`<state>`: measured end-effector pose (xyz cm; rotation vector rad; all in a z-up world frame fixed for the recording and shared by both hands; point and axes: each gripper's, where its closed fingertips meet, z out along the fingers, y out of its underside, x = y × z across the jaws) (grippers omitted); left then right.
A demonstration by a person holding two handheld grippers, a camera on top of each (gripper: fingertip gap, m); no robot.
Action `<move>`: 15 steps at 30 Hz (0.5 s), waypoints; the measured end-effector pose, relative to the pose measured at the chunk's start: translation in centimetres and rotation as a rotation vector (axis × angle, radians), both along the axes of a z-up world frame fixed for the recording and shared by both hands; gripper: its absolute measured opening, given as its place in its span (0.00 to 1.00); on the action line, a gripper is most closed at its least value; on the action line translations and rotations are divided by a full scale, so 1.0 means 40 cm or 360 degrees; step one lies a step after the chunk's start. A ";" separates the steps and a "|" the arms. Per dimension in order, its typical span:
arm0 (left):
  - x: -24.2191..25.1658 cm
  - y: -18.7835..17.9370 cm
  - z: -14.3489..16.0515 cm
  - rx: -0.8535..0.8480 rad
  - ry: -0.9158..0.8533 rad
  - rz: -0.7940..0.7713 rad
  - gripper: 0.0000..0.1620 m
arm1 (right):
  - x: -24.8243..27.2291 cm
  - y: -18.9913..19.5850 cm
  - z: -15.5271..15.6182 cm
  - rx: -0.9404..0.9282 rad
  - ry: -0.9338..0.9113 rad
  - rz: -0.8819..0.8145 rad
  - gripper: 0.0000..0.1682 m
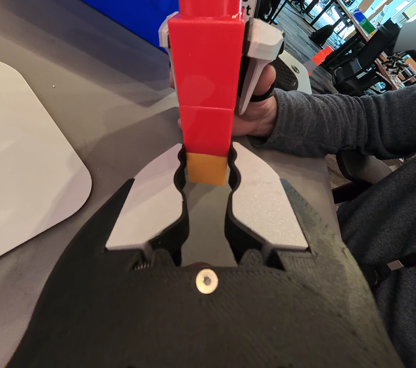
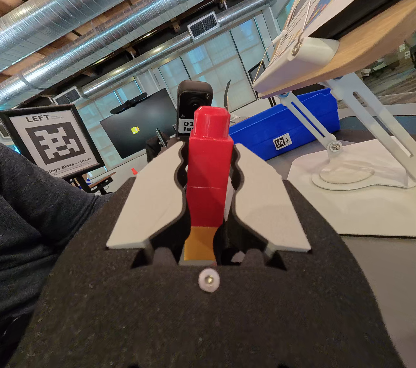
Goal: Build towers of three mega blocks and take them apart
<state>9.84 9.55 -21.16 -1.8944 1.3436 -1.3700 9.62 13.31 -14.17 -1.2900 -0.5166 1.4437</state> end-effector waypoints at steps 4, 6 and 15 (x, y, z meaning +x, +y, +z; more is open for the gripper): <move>-0.001 0.006 0.024 -0.0022 -0.0086 0.0018 0.22 | -0.001 0.001 -0.003 -0.0036 0.0013 0.0044 0.26; -0.006 0.008 0.033 -0.0021 -0.0102 0.0019 0.21 | -0.013 -0.003 -0.010 -0.0043 -0.0033 0.0080 0.29; -0.004 0.003 0.025 -0.0034 -0.0111 -0.0010 0.25 | -0.020 -0.011 -0.013 -0.0013 -0.0075 0.0083 0.21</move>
